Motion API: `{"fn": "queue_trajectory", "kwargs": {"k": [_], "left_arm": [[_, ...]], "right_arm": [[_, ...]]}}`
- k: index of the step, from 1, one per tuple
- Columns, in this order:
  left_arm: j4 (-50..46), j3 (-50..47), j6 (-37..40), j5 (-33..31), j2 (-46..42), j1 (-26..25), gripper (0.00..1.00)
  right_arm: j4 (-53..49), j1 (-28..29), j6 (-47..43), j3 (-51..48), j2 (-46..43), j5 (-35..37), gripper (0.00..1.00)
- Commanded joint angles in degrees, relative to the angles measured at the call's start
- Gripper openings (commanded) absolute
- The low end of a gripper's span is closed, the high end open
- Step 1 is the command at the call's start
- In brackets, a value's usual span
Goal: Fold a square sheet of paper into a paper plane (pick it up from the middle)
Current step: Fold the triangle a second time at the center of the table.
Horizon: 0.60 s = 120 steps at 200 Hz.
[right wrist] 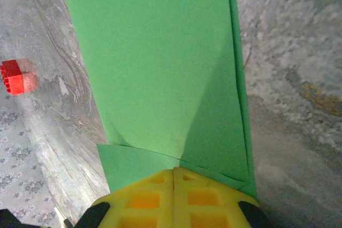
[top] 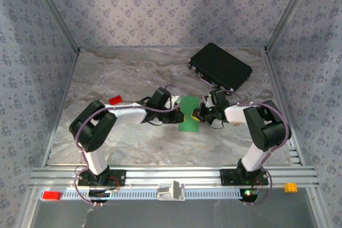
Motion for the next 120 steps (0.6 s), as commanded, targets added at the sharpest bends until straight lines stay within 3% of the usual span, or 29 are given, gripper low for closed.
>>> {"fn": "queue_trajectory", "kwargs": {"k": [1, 72, 120], "left_arm": [[-2.1, 2.1, 0.5, 1.8, 3.3, 0.1, 0.05], [-3.7, -1.8, 1.0, -0.4, 5.4, 0.1, 0.00], [-4.4, -1.5, 1.2, -1.4, 5.4, 0.1, 0.00]], "right_arm": [[-3.6, -0.6, -0.5, -0.6, 1.2, 1.8, 0.00], [-5.0, -0.1, -0.8, 1.7, -4.4, -0.6, 0.02], [-7.2, 5.7, 0.0, 1.6, -5.0, 1.0, 0.02]]}}
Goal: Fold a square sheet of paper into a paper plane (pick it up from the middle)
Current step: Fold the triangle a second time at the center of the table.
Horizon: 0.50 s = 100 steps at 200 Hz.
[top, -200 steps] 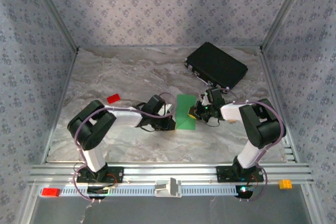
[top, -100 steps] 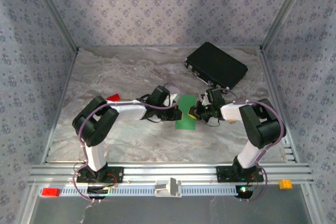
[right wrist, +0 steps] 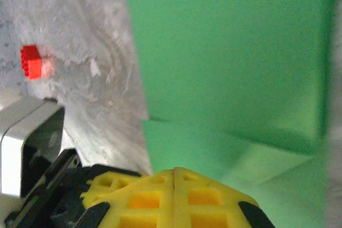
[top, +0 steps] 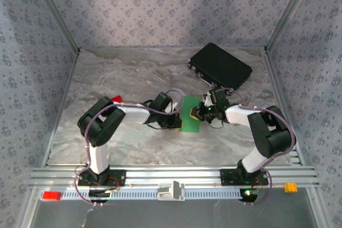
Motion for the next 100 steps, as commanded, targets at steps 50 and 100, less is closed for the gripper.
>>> {"fn": "queue_trajectory", "kwargs": {"k": [50, 100], "left_arm": [[-2.6, 0.2, 1.0, -1.4, 1.3, 0.2, 0.00], [-3.6, 0.6, 1.6, -1.2, 2.2, 0.1, 0.00]], "right_arm": [[-2.7, 3.2, 0.1, -1.1, 4.8, 3.2, 0.00], [-1.6, 0.0, -0.6, -1.3, 4.4, 3.0, 0.01]]}}
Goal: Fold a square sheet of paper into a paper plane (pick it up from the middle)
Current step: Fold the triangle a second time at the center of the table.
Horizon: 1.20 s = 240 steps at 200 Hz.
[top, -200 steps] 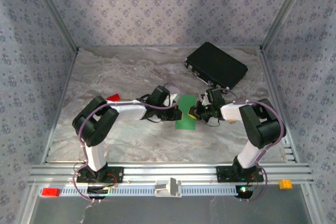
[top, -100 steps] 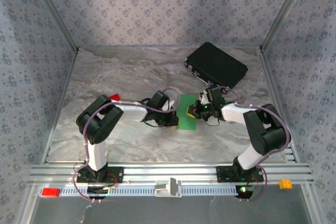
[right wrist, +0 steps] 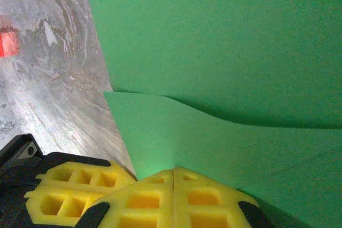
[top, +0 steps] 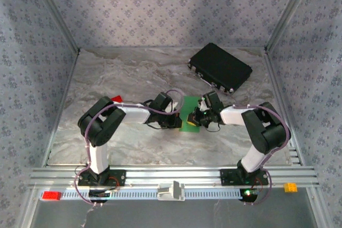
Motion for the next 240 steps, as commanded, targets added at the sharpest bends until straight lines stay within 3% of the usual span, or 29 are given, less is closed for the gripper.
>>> {"fn": "queue_trajectory", "kwargs": {"k": [1, 130, 186, 213, 240], "left_arm": [[-3.6, 0.3, 1.5, -1.2, 2.0, 0.1, 0.00], [-3.5, 0.2, 1.4, -0.8, 3.2, 0.0, 0.00], [-0.6, -0.8, -2.6, -0.8, 0.4, -2.5, 0.00], [-2.5, 0.3, -3.6, -3.9, -3.6, -5.1, 0.00], [-5.6, 1.4, -2.2, -7.4, -7.2, -4.9, 0.09]], "right_arm": [[-1.2, -2.3, -0.6, -0.9, 0.6, 2.1, 0.01], [2.8, -13.4, -2.2, -2.0, 1.0, -0.9, 0.02], [-2.5, -13.1, -3.4, -2.2, -7.2, -0.1, 0.05], [-6.0, -12.3, -4.3, -3.5, -10.9, 0.5, 0.07], [-8.1, -11.3, -3.8, -6.1, -14.7, 1.3, 0.09]]}}
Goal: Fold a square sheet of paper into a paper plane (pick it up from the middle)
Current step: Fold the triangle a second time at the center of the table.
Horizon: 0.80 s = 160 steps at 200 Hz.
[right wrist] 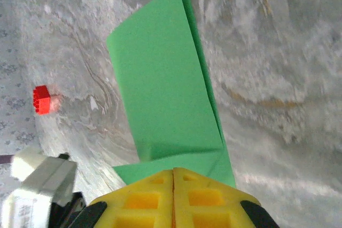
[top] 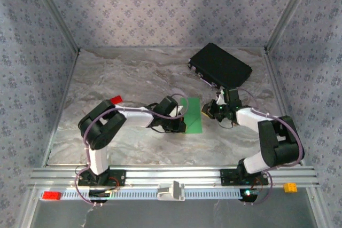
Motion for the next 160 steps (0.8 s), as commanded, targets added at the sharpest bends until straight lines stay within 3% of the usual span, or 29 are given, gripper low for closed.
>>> {"fn": "queue_trajectory", "kwargs": {"k": [1, 19, 54, 96, 160], "left_arm": [[-3.7, 1.1, 0.6, -4.0, -4.9, 0.4, 0.10], [-5.1, 3.2, 2.6, -3.4, -5.6, 1.2, 0.16], [-8.5, 10.0, 7.0, 0.6, -1.6, 3.6, 0.16], [-12.9, 16.3, 9.8, 0.5, 4.6, 5.0, 0.10], [-14.2, 17.8, 11.5, 0.2, 10.7, 6.1, 0.04]], "right_arm": [[-5.1, 0.9, -0.9, -2.5, -2.9, 1.3, 0.10], [-5.9, 2.1, -0.3, -3.7, -4.7, 2.0, 0.13], [-7.0, 4.2, 1.2, -5.0, -6.3, 3.6, 0.17], [-6.7, 5.9, 2.8, -6.1, -7.3, 4.5, 0.20], [-6.3, 7.5, 4.7, -7.4, -7.9, 3.9, 0.26]]}}
